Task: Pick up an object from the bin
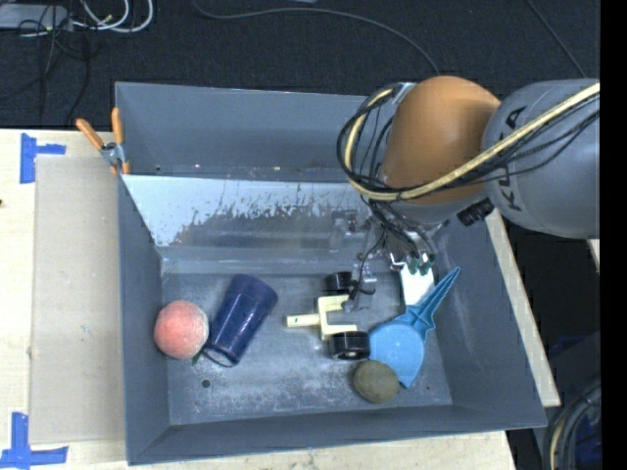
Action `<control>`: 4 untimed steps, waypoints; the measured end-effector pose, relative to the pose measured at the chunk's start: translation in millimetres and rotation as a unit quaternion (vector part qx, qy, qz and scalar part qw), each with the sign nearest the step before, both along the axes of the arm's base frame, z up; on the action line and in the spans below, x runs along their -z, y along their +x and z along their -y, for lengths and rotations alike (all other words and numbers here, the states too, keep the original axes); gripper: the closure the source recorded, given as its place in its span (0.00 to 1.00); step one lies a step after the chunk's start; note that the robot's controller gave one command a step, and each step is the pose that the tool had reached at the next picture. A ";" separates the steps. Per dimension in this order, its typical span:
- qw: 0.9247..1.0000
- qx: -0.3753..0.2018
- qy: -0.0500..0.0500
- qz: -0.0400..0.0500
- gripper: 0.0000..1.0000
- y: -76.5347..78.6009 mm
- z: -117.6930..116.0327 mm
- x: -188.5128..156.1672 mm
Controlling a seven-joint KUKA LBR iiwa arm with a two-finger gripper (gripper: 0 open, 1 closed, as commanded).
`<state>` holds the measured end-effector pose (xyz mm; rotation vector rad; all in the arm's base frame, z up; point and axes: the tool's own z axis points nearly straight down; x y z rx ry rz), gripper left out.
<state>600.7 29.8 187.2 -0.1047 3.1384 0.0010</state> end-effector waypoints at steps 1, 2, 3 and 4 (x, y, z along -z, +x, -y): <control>0.995 -0.100 0.000 -0.003 0.00 -4.5 39.8 27.7; 0.998 -0.064 0.000 -0.001 0.00 6.4 31.5 53.8; 0.987 -0.159 0.000 0.001 0.00 16.7 33.9 98.1; 0.984 -0.178 0.001 -0.001 1.00 13.7 29.6 117.2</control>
Offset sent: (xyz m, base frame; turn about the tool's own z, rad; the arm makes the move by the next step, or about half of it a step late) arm 0.0063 -0.0327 -0.0518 -0.1281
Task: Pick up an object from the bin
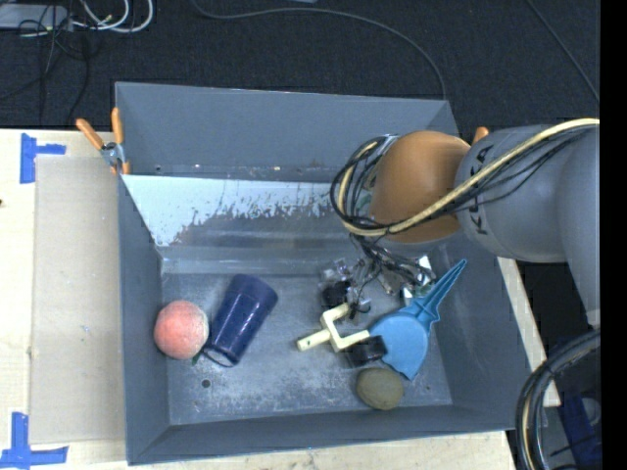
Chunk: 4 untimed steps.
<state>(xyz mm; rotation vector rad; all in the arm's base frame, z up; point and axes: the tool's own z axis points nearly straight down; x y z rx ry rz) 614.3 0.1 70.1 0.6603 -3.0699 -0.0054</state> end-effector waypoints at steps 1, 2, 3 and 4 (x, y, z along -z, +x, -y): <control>1.000 0.000 0.000 0.000 1.00 0.0 0.0 0.2; 1.000 0.000 0.000 0.000 1.00 0.0 0.0 0.0; 1.000 0.001 0.000 -0.002 1.00 -1.4 -0.1 -3.0; 1.000 0.000 0.000 -0.006 1.00 -3.8 -0.4 -21.3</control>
Offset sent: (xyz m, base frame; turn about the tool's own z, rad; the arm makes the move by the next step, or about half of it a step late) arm -0.0001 -0.0001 0.0023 0.0000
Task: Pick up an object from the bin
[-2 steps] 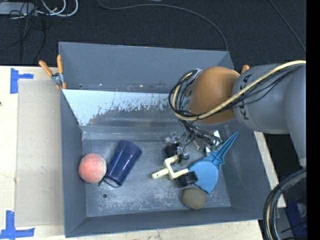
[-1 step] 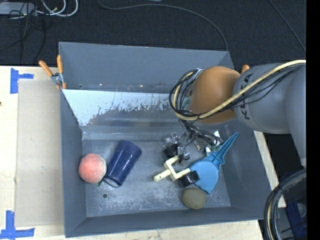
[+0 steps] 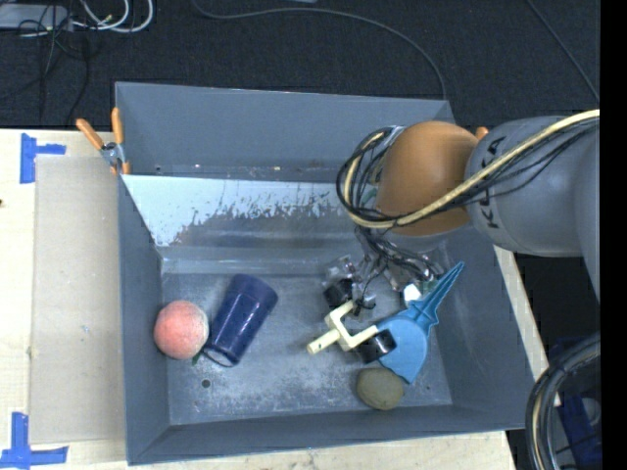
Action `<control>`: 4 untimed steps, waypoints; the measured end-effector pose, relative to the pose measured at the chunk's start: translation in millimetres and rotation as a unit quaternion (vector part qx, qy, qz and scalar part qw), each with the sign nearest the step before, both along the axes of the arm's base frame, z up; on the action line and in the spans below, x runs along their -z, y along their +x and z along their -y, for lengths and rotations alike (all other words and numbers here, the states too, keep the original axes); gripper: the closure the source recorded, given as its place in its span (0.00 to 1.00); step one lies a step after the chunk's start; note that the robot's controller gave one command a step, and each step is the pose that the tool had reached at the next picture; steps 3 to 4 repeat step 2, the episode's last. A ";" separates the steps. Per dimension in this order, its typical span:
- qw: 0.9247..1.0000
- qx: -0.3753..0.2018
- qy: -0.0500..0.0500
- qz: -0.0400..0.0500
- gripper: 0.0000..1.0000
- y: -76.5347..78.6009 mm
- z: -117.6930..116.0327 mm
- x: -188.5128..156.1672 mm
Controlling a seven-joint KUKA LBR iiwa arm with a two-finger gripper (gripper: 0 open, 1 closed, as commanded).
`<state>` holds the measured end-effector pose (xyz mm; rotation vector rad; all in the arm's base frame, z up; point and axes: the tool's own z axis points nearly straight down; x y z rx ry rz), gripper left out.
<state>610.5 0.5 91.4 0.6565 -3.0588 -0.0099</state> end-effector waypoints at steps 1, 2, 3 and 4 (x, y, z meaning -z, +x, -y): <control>1.000 0.000 0.000 0.004 1.00 2.2 -0.2 -24.4; 1.000 0.000 0.000 0.005 1.00 3.3 -0.4 -42.8; 1.000 0.000 0.000 0.005 1.00 3.3 -0.4 -42.8; 1.000 0.000 0.000 0.005 1.00 3.3 -0.4 -42.8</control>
Offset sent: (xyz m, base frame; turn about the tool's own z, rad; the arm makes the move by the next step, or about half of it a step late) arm -0.0002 0.0000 0.0231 0.0000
